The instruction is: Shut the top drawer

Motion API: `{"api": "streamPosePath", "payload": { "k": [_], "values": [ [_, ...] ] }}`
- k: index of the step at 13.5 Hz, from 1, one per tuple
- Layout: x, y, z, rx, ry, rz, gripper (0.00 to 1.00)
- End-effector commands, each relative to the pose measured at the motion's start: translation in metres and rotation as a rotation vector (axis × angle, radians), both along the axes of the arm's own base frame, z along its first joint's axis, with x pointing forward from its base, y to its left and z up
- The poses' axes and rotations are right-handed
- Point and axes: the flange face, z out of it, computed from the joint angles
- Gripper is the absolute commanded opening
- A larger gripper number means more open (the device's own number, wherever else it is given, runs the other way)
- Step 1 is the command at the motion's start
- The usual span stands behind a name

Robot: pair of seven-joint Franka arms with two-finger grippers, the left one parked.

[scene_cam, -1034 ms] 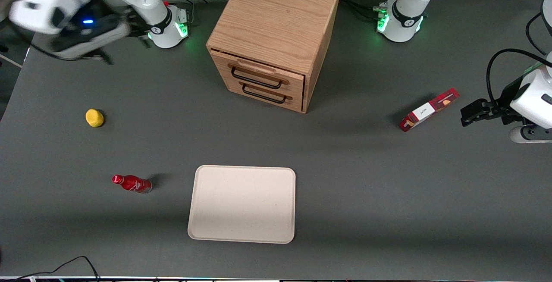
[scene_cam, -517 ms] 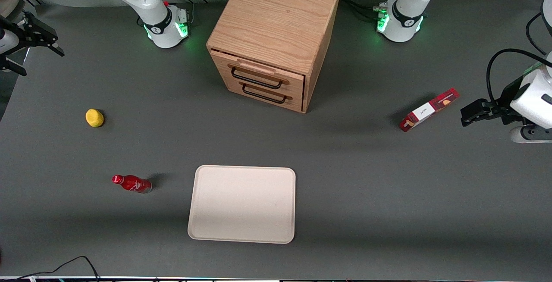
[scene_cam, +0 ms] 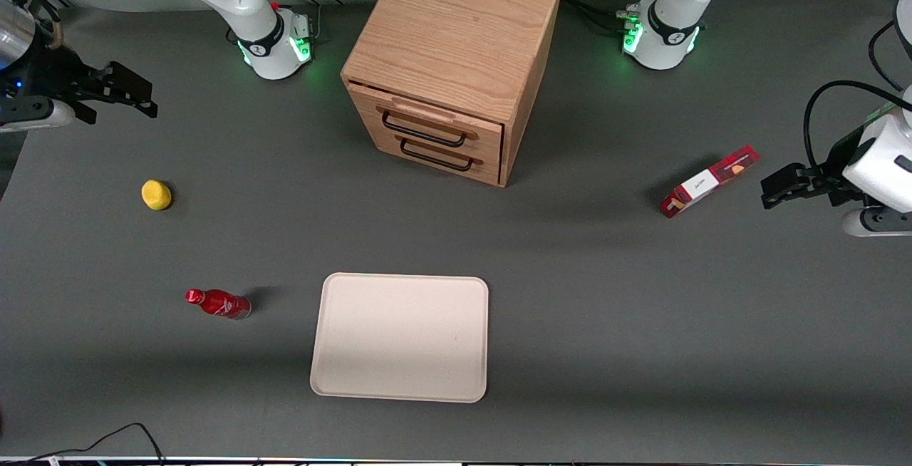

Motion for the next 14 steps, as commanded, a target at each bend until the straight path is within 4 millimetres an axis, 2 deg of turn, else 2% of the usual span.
{"api": "streamPosePath", "payload": {
  "k": [1,4,5,6,9,14],
  "values": [
    [0.001,-0.027,-0.003,-0.006,0.019,-0.067,1.0],
    [0.008,-0.03,-0.004,-0.042,0.006,-0.086,1.0],
    [0.015,-0.037,-0.006,-0.036,-0.024,-0.122,1.0],
    [0.019,-0.058,-0.008,-0.028,-0.053,-0.212,1.0],
    [0.026,-0.048,-0.014,-0.03,-0.08,-0.321,1.0],
    [0.032,-0.043,-0.011,-0.037,-0.071,-0.314,1.0]
  ]
}}
